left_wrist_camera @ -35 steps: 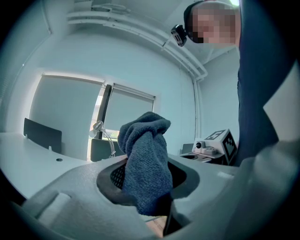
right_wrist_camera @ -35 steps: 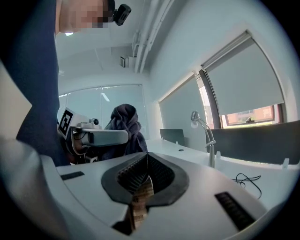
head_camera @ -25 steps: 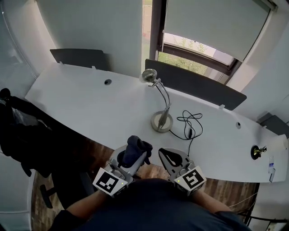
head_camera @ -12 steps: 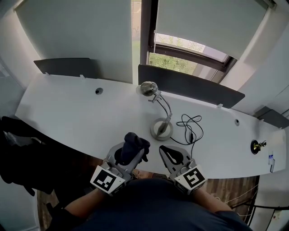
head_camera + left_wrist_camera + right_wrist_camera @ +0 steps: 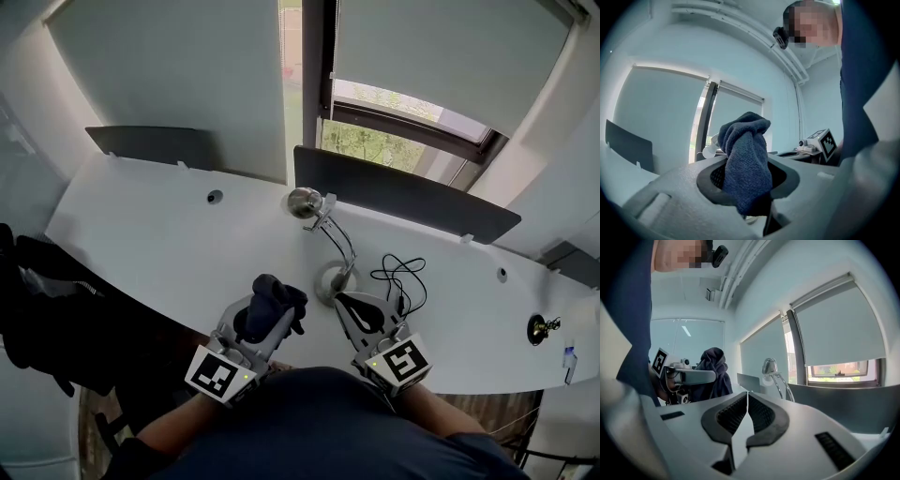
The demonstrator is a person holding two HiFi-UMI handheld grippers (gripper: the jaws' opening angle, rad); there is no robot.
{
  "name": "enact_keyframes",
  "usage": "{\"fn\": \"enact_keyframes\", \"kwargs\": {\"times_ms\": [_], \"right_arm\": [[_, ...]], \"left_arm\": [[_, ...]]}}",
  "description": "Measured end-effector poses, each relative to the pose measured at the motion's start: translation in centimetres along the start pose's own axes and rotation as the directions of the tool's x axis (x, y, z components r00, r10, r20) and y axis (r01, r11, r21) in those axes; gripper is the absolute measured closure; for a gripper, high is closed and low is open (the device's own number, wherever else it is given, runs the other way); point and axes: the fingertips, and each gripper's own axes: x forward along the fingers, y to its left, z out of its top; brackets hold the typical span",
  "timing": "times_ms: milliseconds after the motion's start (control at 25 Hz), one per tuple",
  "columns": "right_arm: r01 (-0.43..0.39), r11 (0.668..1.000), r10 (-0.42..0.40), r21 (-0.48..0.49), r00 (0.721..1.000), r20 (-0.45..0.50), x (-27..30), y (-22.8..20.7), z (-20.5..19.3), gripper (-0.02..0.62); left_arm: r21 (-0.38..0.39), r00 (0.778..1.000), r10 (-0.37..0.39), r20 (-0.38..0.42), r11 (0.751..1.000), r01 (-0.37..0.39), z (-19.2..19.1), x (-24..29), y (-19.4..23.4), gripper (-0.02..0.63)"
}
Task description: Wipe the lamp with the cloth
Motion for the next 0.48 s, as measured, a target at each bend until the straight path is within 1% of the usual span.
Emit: {"fn": "enact_keyframes", "kwargs": {"times_ms": [240, 480], "right_arm": [[-0.015, 1.000, 0.015, -0.009, 1.000, 0.006, 0.7, -1.8, -0.1, 0.581], [0.000, 1.000, 0.000, -0.013, 1.000, 0.007, 1.6, -4.6, -0.1, 0.580]], "left_arm": [[0.019, 0.999, 0.042, 0.002, 0.999, -0.042, 0.1, 0.9, 0.9, 0.476], [0.044, 0.995, 0.101, -0.013, 0.994, -0.100, 0.5, 2.4, 3.0, 0.476]]}}
